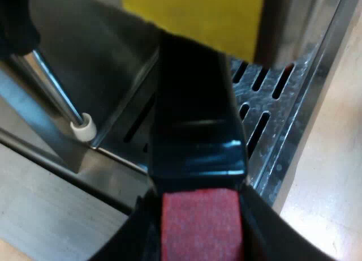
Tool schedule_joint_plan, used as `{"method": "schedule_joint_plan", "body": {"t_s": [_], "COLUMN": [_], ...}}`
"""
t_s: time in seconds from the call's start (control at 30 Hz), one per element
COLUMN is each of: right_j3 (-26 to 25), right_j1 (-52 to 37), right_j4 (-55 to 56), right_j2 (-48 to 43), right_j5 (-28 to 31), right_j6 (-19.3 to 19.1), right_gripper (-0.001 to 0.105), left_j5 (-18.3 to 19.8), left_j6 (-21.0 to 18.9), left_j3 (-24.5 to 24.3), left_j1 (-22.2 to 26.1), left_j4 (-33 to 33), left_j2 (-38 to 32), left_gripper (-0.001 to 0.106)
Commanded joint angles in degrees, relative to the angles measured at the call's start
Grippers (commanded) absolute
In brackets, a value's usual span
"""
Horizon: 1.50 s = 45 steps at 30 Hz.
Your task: Put the handle in the coffee machine
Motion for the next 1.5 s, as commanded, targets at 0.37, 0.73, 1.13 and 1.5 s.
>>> {"method": "schedule_joint_plan", "body": {"t_s": [0.37,0.73,1.13,1.5], "right_j3": [-0.35,-0.35,-0.35,-0.35], "right_j1": [-0.35,-0.35,-0.35,-0.35], "right_j4": [-0.9,-0.9,-0.9,-0.9], "right_j2": [-0.14,-0.14,-0.14,-0.14], "right_j5": [-0.1,-0.1,-0.1,-0.1], "right_j6": [-0.7,-0.7,-0.59,-0.59], "right_gripper": [0.105,0.105,0.105,0.105], "left_j5": [5.12,4.93,8.36,10.89], "left_j6": [0.22,0.22,-1.61,-1.61], "left_j3": [-0.95,-2.49,-6.19,-6.19], "left_j1": [-0.03,-0.03,-0.03,-0.03], "left_j4": [1.16,1.14,5.72,6.79], "left_j2": [-2.05,-2.45,-2.45,-2.45], "left_gripper": [0.0,0.0,0.0,0.0]}}
